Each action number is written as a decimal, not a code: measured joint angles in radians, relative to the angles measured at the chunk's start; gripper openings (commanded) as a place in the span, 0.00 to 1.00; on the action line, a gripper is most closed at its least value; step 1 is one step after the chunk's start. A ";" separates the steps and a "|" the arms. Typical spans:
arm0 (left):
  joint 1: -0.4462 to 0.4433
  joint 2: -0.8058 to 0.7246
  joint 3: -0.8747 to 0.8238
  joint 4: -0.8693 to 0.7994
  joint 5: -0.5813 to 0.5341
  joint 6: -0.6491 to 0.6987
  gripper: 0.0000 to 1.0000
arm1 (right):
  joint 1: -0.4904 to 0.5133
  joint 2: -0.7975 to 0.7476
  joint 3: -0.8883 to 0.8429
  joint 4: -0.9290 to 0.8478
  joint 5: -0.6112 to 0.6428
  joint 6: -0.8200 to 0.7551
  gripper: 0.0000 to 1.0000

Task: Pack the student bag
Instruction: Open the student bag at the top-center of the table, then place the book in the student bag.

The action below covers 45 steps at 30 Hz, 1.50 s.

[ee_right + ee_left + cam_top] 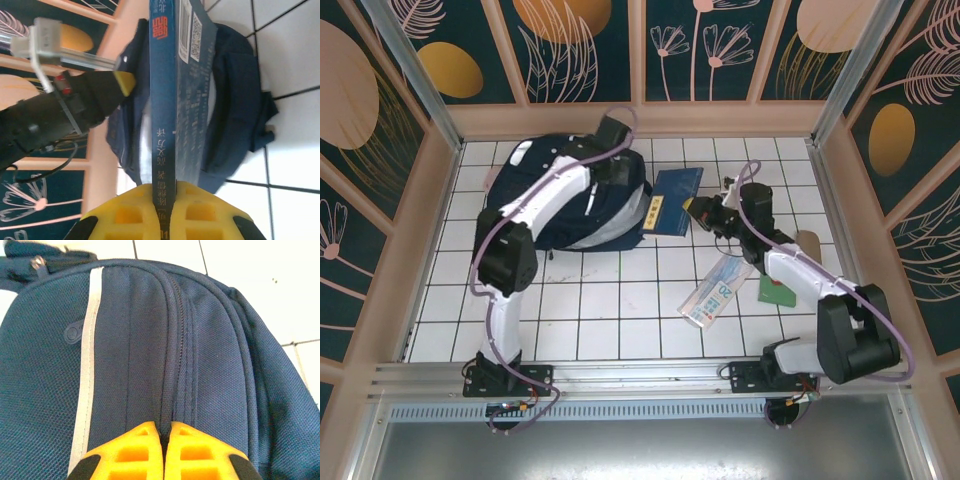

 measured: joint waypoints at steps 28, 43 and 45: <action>0.263 -0.105 0.047 0.019 0.529 -0.162 0.00 | 0.286 0.856 0.698 0.441 -0.026 0.363 0.00; 0.276 -0.105 0.047 0.064 0.589 -0.221 0.00 | 0.362 1.205 1.318 -0.047 0.016 0.215 0.02; 0.278 -0.105 0.047 0.066 0.590 -0.225 0.00 | 0.370 1.242 1.407 -0.121 0.015 0.190 0.22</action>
